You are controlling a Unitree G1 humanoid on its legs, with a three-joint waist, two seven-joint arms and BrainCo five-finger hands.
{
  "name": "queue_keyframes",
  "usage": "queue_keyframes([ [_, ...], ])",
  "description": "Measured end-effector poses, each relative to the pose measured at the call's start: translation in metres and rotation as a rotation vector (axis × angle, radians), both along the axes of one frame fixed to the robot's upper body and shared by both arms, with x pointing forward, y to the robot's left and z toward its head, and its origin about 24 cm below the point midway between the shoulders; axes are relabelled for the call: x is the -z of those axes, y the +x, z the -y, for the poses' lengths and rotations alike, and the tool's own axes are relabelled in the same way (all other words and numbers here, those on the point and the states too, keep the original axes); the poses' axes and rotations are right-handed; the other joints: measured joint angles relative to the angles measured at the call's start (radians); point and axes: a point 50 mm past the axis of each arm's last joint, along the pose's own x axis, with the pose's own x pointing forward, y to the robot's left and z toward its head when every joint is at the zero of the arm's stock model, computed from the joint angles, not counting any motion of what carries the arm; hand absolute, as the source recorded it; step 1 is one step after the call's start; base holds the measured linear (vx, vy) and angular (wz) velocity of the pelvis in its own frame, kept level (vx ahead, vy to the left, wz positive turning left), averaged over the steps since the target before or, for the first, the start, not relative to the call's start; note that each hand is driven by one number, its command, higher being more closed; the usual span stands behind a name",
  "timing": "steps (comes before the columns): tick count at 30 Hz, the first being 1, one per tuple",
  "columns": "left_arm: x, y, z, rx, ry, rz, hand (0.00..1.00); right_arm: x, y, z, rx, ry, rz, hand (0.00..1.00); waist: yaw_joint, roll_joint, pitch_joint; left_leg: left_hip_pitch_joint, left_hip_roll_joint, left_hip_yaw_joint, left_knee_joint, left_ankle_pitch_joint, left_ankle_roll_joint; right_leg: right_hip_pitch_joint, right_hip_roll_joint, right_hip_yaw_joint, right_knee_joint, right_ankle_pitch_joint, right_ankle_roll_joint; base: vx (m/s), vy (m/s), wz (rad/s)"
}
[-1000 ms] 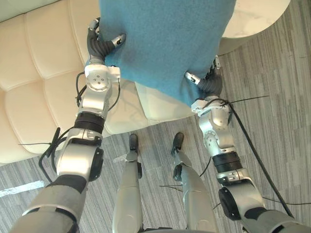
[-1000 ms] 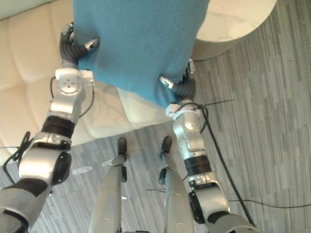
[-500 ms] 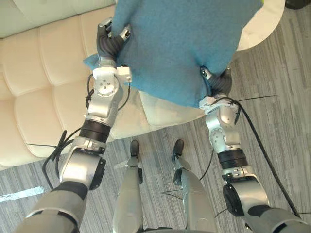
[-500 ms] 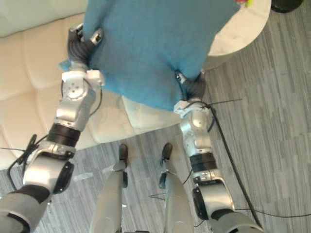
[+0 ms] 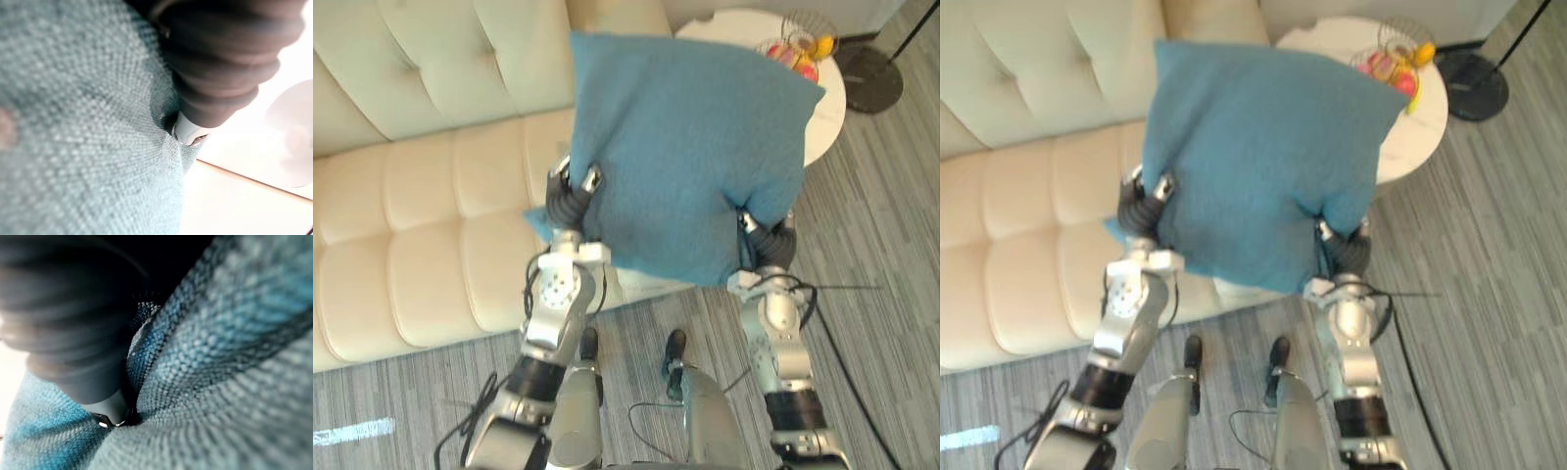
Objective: Pick up cushions and gather them together orderly.
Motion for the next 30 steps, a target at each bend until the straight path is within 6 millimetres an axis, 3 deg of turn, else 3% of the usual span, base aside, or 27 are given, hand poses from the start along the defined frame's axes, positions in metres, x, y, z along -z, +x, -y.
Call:
queue_keyframes([
  [5,0.039,-0.028,0.000,0.034,0.004,-0.139,1.00,0.028,-0.027,0.006,0.007,-0.018,-0.113,1.00,-0.001,0.011,-0.104,0.116,-0.013,0.001,-0.076,0.006,0.008,0.102,-0.010,-0.003,-0.031,-0.013,0.017,0.05,0.030,0.04],
  [12,0.057,-0.043,0.000,0.060,-0.012,-0.215,1.00,0.038,-0.036,0.008,0.013,-0.058,-0.160,1.00,0.005,0.025,-0.140,0.177,-0.031,-0.057,-0.083,0.013,0.010,0.179,-0.026,-0.030,-0.005,-0.047,0.024,0.02,-0.002,0.22],
  [15,0.056,-0.043,0.001,0.062,-0.012,-0.211,1.00,0.034,-0.036,0.008,-0.004,-0.086,-0.146,1.00,0.005,0.033,-0.139,0.116,-0.038,-0.135,-0.035,0.028,-0.004,0.166,-0.029,-0.065,0.040,-0.083,0.003,-0.07,-0.087,0.87],
  [16,0.055,-0.042,0.000,0.063,-0.027,-0.207,1.00,0.026,-0.035,0.008,-0.003,-0.095,-0.116,1.00,0.008,0.042,-0.148,0.047,-0.039,-0.151,-0.008,0.067,-0.032,0.132,-0.033,-0.112,0.067,-0.098,-0.019,-0.18,-0.104,1.32],
  [17,0.052,-0.042,0.000,0.065,-0.035,-0.197,1.00,0.019,-0.030,0.008,0.008,-0.095,-0.085,1.00,0.002,0.042,-0.152,0.007,-0.032,-0.104,-0.051,0.142,-0.036,0.100,-0.058,-0.157,0.051,-0.098,-0.053,-0.21,-0.079,1.29],
  [18,0.052,-0.042,0.001,0.068,-0.040,-0.195,1.00,0.017,-0.028,0.009,0.013,-0.098,-0.074,1.00,0.001,0.043,-0.152,-0.008,-0.024,-0.047,-0.020,0.123,-0.008,0.095,-0.062,-0.182,0.049,-0.091,-0.057,-0.22,-0.049,1.17],
  [19,0.050,-0.041,0.001,0.072,-0.055,-0.192,1.00,0.010,-0.024,0.010,0.027,-0.102,-0.045,1.00,0.009,0.057,-0.154,-0.071,0.035,0.155,0.204,-0.023,0.096,0.087,-0.065,-0.242,0.045,-0.068,-0.060,-0.19,-0.046,1.01],
  [20,0.051,-0.042,0.001,0.076,-0.060,-0.195,1.00,0.009,-0.026,0.010,0.035,-0.099,-0.042,1.00,0.008,0.058,-0.153,-0.067,0.090,0.289,0.338,-0.101,0.128,0.107,-0.074,-0.288,0.045,-0.066,-0.065,-0.17,-0.060,1.04],
  [22,0.052,-0.043,0.004,0.091,-0.062,-0.200,1.00,0.006,-0.029,0.011,0.047,-0.095,-0.032,1.00,-0.003,0.057,-0.155,-0.008,0.149,0.398,0.417,-0.157,0.125,0.141,-0.088,-0.348,0.035,-0.062,-0.069,-0.14,-0.022,1.05],
  [24,0.052,-0.044,0.009,0.124,-0.057,-0.198,1.00,0.002,-0.032,0.018,0.077,-0.097,-0.014,1.00,-0.015,0.064,-0.164,0.064,0.176,0.453,0.392,-0.206,0.074,0.160,-0.098,-0.392,0.006,-0.052,-0.058,-0.18,0.092,0.95],
  [25,0.056,-0.044,0.014,0.154,-0.049,-0.200,1.00,0.002,-0.032,0.024,0.102,-0.115,-0.013,1.00,-0.023,0.081,-0.176,0.102,0.157,0.435,0.276,-0.239,0.036,0.158,-0.095,-0.398,-0.017,-0.038,-0.024,-0.17,0.176,0.61],
  [26,0.061,-0.042,0.015,0.166,-0.030,-0.216,1.00,0.008,-0.030,0.025,0.118,-0.117,-0.034,1.00,-0.028,0.065,-0.177,0.108,0.121,0.427,0.227,-0.225,0.056,0.151,-0.102,-0.363,-0.031,-0.027,0.004,-0.21,0.212,0.75],
  [27,0.069,-0.043,0.012,0.167,-0.005,-0.249,1.00,0.018,-0.029,0.024,0.122,-0.105,-0.075,1.00,-0.041,0.044,-0.195,0.110,0.084,0.417,0.188,-0.203,0.066,0.138,-0.098,-0.313,-0.053,-0.016,0.004,-0.12,0.120,0.50],
  [30,0.085,-0.044,0.009,0.166,0.030,-0.329,1.00,0.041,-0.025,0.024,0.114,-0.103,-0.179,1.00,-0.046,0.022,-0.193,0.101,0.036,0.388,0.209,-0.218,0.094,0.138,-0.116,-0.245,-0.039,0.021,0.002,-0.09,0.163,0.42],
])
